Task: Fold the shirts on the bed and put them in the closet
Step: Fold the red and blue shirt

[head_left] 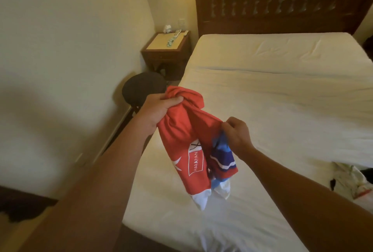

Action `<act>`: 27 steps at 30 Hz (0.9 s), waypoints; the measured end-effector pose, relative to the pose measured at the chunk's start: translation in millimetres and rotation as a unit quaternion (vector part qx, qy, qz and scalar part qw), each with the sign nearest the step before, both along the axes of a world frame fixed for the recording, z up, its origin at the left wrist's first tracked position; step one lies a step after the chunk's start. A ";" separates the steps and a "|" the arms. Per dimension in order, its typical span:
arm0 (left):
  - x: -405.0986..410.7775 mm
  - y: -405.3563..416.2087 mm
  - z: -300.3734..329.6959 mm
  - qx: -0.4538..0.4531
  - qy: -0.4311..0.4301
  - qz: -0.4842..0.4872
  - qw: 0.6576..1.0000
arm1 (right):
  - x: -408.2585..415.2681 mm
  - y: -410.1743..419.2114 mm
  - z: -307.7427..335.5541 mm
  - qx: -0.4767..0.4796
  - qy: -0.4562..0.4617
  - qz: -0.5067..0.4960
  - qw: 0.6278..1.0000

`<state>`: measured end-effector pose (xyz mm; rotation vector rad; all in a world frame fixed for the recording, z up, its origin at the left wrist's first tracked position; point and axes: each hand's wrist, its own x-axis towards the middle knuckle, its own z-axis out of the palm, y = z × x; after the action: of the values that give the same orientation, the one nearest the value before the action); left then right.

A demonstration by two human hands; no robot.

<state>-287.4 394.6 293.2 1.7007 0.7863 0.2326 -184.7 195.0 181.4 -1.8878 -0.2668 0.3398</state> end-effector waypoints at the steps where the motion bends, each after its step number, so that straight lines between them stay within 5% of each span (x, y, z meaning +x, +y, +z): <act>1: -3.0 4.4 -3.5 0.014 0.007 0.000 1.000 | 1.0 -2.3 3.3 0.001 0.000 -0.010 1.000; 6: -18.1 35.0 -26.5 0.155 0.141 -0.087 0.974 | 3.8 -3.8 31.8 -0.066 -0.082 0.029 0.994; 11: -28.6 46.2 -47.8 0.335 0.297 -0.194 0.873 | -13.7 21.9 67.2 -0.110 -0.169 0.107 0.974; 13: -27.3 32.9 -46.8 0.322 0.242 -0.235 0.884 | -27.0 32.7 80.8 -0.097 -0.184 0.126 0.970; 15: -24.4 10.3 -41.0 0.207 0.118 -0.284 0.929 | -39.1 37.9 91.5 -0.110 -0.202 0.157 0.960; 19: -29.3 -4.7 -43.3 0.094 -0.002 -0.348 0.933 | -56.1 31.4 103.9 -0.122 -0.219 0.147 0.957; 24: -42.4 -8.3 -34.7 0.157 -0.035 -0.332 0.929 | -72.1 4.4 120.0 -0.158 -0.223 0.116 0.955; 27: -48.6 -8.8 -22.6 0.208 -0.059 -0.317 0.924 | -79.1 -16.2 121.3 -0.258 -0.220 0.153 0.928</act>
<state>-336.0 385.8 270.6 2.2259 0.0622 0.0491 -263.8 178.8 302.7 -2.4389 -0.8500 0.1983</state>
